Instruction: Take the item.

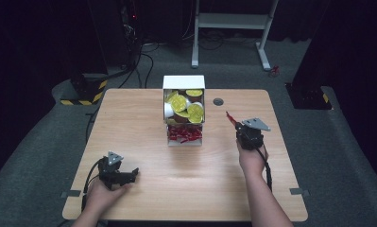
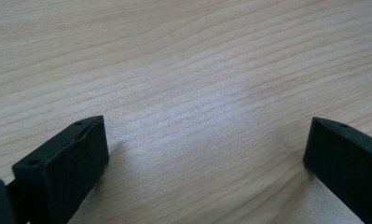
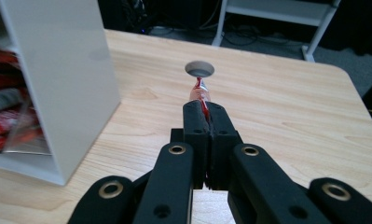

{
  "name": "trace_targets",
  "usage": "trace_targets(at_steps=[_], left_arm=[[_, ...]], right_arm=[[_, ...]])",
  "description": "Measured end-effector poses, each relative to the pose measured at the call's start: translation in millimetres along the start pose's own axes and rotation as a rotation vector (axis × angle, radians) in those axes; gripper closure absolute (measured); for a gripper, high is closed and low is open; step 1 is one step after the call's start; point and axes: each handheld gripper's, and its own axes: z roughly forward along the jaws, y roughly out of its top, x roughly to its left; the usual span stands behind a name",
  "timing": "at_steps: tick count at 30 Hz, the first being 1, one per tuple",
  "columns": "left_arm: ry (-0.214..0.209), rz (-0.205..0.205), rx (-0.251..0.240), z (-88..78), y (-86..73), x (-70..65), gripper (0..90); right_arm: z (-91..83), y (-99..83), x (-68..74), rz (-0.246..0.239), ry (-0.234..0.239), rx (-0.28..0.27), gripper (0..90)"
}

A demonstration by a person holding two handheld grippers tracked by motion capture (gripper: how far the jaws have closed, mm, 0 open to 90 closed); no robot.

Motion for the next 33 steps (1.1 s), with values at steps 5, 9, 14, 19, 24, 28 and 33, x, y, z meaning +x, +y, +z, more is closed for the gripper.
trace_targets(at_steps=[5,9,14,19,24,28,33], left_arm=[[0.0,0.0,0.0,0.0,0.0,0.0,0.3],[0.0,0.0,0.0,0.0,0.0,0.0,0.3],[0.0,0.0,0.0,0.0,0.0,0.0,0.3],[0.0,0.0,0.0,0.0,0.0,0.0,0.3],[0.0,0.0,0.0,0.0,0.0,0.0,0.3],[0.0,0.0,0.0,0.1,0.0,0.0,0.3],[0.0,0.0,0.0,0.1,0.0,0.0,0.3]], right_arm=[[15.6,-4.7,-0.5,0.001,-0.017,0.03,89.2],[26.1,-7.5,-2.6,-0.001,-0.033,0.045,89.1],[35.4,-11.9,-6.1,0.027,-0.042,0.068,89.1],[40.1,-15.4,-4.2,0.009,-0.057,0.09,88.8],[44.1,-22.2,-1.1,-0.003,-0.061,0.119,88.0],[48.1,-29.9,-3.1,0.02,-0.064,0.153,87.9],[54.5,-39.5,-4.0,0.023,-0.066,0.191,87.7]])
